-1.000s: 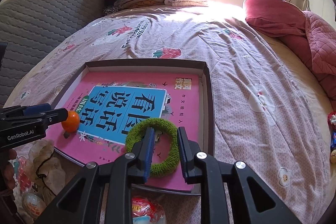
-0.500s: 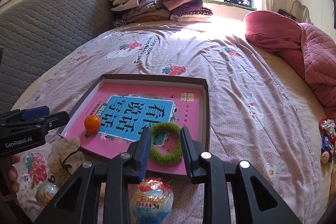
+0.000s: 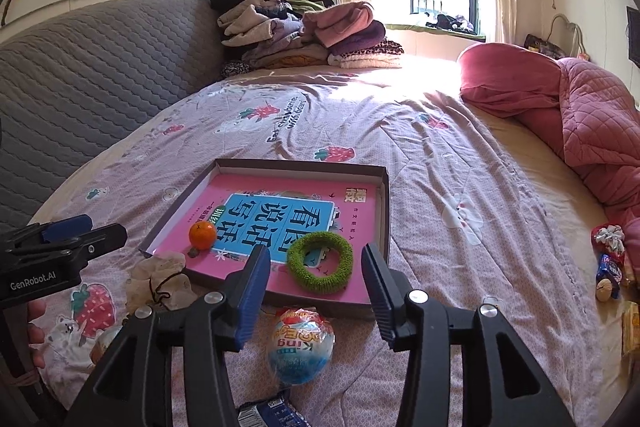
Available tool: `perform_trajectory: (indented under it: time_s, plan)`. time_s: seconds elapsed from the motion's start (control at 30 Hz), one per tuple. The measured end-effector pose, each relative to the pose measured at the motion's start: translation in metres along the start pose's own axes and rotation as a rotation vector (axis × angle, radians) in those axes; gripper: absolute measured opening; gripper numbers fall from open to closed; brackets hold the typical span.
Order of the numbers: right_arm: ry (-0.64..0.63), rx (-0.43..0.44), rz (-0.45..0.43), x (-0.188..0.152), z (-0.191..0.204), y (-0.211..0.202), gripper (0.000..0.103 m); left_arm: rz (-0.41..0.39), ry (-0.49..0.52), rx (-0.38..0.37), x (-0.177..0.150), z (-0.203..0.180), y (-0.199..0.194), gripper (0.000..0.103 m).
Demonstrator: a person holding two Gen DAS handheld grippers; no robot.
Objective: Organize objects
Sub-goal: 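Withdraw both open tools back from the tray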
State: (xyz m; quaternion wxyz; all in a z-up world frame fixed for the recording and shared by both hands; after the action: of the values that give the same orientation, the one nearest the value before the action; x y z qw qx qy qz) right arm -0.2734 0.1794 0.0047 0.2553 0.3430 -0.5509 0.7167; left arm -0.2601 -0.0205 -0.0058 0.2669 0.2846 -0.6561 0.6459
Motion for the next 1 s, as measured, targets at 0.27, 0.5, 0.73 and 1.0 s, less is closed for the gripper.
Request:
perform_trajectory:
  time_s: [0.27,0.5,0.73,1.0]
  plan:
    - [-0.017,0.034,-0.009,-0.004,0.013,-0.011,0.052,-0.011,-0.015,0.014,-0.014,0.007,-0.017,0.076]
    - [-0.031,0.038,-0.025,-0.01,0.016,-0.019,0.052,-0.017,-0.02,0.02,-0.017,0.007,-0.025,0.076]
    - [-0.014,0.052,-0.046,-0.012,0.016,-0.031,0.053,-0.031,-0.007,0.041,-0.021,0.006,-0.031,0.076]
    - [0.015,0.054,-0.057,-0.025,0.01,-0.041,0.057,-0.044,0.003,0.026,-0.031,0.0,-0.037,0.076]
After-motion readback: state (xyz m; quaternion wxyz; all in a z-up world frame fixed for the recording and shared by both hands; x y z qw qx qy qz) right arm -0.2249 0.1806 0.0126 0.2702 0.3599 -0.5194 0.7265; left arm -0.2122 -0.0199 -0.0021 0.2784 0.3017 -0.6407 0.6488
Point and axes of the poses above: each gripper's, at about its wrist camera, not at the fingertips, and y roughly the way its jaws point, z to its left, x to its top, the point moved 10 cm from there along y, roughly the way its jaws point, and after that the axes turned 7 degrees about y, right-handed, at the moved point
